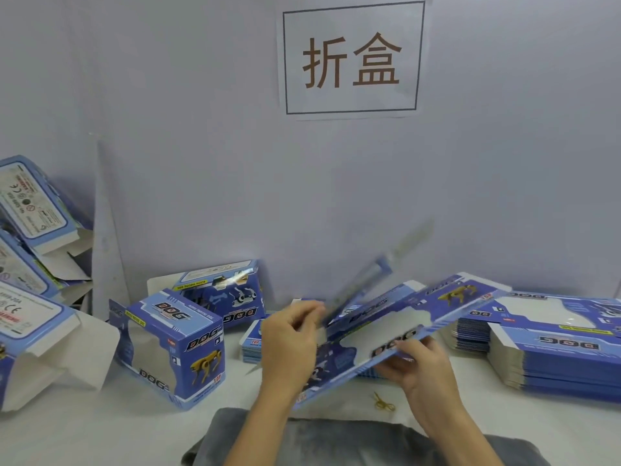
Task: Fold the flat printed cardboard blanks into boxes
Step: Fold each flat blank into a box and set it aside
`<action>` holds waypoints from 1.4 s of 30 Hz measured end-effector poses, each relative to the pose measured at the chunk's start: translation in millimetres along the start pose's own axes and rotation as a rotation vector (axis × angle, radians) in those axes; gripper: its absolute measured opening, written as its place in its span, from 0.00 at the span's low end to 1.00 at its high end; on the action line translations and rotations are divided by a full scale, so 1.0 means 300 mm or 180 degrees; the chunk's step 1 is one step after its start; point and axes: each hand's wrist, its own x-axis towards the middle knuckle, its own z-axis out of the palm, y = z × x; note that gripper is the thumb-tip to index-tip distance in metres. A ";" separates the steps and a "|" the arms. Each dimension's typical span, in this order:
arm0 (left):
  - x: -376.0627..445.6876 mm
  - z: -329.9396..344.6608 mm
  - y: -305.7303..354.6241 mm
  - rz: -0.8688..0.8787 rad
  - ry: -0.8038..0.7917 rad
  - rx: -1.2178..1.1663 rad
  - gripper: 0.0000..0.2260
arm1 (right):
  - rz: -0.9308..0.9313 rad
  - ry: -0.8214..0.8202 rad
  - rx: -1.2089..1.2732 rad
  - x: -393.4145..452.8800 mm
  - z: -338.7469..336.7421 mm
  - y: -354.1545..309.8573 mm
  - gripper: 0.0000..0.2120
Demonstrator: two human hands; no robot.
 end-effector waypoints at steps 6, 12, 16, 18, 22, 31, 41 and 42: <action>0.047 -0.098 -0.023 -0.0183 0.2029 -0.0353 0.04 | 0.0115 0.1133 -0.0475 0.038 -0.036 0.027 0.10; 0.090 -0.149 0.003 -0.0068 0.2594 -0.0606 0.04 | 0.0227 0.0559 0.0354 0.031 0.002 0.040 0.07; 0.102 -0.169 0.026 0.0134 0.2623 -0.0568 0.09 | 0.0956 -0.0565 0.0299 0.003 0.029 0.041 0.10; 0.107 -0.173 0.038 0.0213 0.2651 -0.0578 0.08 | 0.1162 -0.0683 -0.0582 -0.010 0.032 0.054 0.09; 0.112 -0.177 0.047 0.0294 0.2646 -0.0625 0.09 | 0.1207 -0.0389 -0.1385 -0.023 0.046 0.086 0.13; 0.117 -0.184 0.036 0.0353 0.2612 -0.0606 0.04 | 0.1324 -0.0342 -0.1869 -0.016 0.068 0.074 0.31; 0.106 -0.147 0.034 0.0209 0.2368 -0.0569 0.10 | 0.0600 -0.1111 -0.1694 -0.013 0.060 0.107 0.14; 0.104 -0.141 0.036 0.0186 0.2338 -0.0565 0.09 | 0.0603 -0.1091 -0.1746 -0.017 0.061 0.106 0.13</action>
